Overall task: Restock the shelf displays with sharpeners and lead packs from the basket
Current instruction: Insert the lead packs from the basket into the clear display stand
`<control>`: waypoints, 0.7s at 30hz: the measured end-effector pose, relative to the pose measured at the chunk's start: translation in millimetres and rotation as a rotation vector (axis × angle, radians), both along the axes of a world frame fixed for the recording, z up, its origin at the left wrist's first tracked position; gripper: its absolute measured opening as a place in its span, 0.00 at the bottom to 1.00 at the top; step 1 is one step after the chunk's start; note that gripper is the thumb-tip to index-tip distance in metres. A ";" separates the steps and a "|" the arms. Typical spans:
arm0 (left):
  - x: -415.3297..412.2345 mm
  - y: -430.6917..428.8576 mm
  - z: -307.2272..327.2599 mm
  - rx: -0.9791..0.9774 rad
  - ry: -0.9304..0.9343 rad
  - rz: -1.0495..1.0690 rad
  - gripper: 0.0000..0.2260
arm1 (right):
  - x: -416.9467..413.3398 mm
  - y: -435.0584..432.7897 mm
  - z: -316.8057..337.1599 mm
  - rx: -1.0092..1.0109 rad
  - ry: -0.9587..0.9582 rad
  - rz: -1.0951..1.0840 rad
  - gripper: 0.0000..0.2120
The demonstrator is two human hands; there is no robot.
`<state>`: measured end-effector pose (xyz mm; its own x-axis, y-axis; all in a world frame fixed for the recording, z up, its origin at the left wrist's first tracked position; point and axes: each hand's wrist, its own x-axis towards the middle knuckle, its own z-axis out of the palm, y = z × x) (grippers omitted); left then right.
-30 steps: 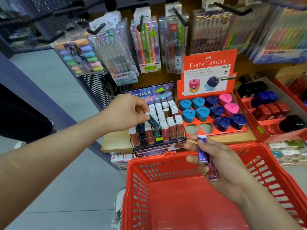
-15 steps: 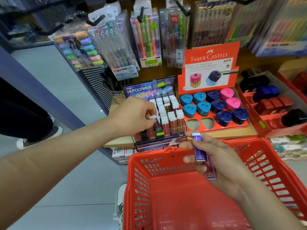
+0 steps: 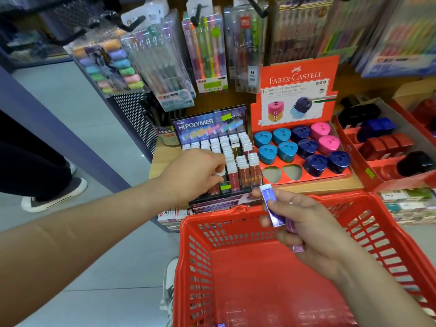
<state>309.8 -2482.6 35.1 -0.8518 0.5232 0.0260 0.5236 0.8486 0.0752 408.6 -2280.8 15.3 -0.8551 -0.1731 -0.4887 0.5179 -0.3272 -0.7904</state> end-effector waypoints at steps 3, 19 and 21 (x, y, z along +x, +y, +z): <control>0.3 -2.7 -4.5 0.033 0.037 -0.055 0.07 | 0.7 -1.3 2.0 0.015 0.013 -0.024 0.07; -3.6 -0.3 -3.0 0.068 -0.002 0.061 0.10 | 3.4 -3.6 -0.7 0.031 0.062 -0.020 0.08; -3.1 2.4 7.4 0.221 -0.106 0.165 0.08 | 2.5 -4.8 3.0 0.031 0.083 -0.029 0.07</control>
<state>306.7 -2480.3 42.5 -0.9288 0.3694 0.0301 0.3596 0.8785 0.3146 411.2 -2285.6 18.3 -0.8975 -0.1332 -0.4205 0.4406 -0.3158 -0.8403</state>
